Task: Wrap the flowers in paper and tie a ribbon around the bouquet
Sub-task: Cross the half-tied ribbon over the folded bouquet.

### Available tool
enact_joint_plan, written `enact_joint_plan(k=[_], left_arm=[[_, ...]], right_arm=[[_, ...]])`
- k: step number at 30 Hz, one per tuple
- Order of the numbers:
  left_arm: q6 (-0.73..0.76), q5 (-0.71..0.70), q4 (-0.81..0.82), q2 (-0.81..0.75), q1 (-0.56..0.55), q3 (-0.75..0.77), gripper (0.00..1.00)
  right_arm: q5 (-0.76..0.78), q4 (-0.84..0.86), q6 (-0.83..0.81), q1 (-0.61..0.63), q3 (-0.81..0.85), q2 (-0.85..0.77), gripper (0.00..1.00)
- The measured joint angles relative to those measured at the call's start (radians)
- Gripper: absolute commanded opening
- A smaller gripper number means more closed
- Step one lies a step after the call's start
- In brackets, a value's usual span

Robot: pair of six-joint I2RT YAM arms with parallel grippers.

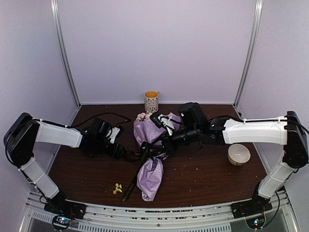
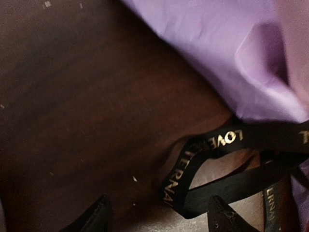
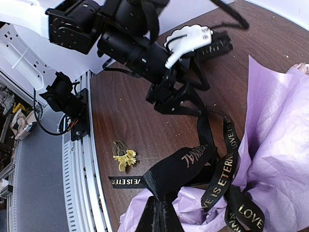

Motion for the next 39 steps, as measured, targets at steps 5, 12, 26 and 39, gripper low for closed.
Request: enact_joint_plan(k=[5, 12, 26, 39], left_arm=[[-0.017, 0.017, -0.034, 0.099, -0.008, 0.032, 0.56], [-0.017, 0.033, -0.042, 0.098, -0.008, 0.048, 0.0], [0.19, -0.042, 0.041, -0.64, -0.348, -0.158, 0.0], [0.381, 0.229, 0.236, -0.617, -0.487, -0.132, 0.0]], right_arm=[[0.0, -0.006, 0.0, 0.0, 0.0, 0.0, 0.0], [0.003, -0.013, 0.002, -0.006, 0.0, 0.0, 0.0], [0.045, -0.047, 0.04, -0.107, 0.027, 0.002, 0.0], [0.053, -0.081, 0.064, -0.127, 0.081, 0.065, 0.0]])
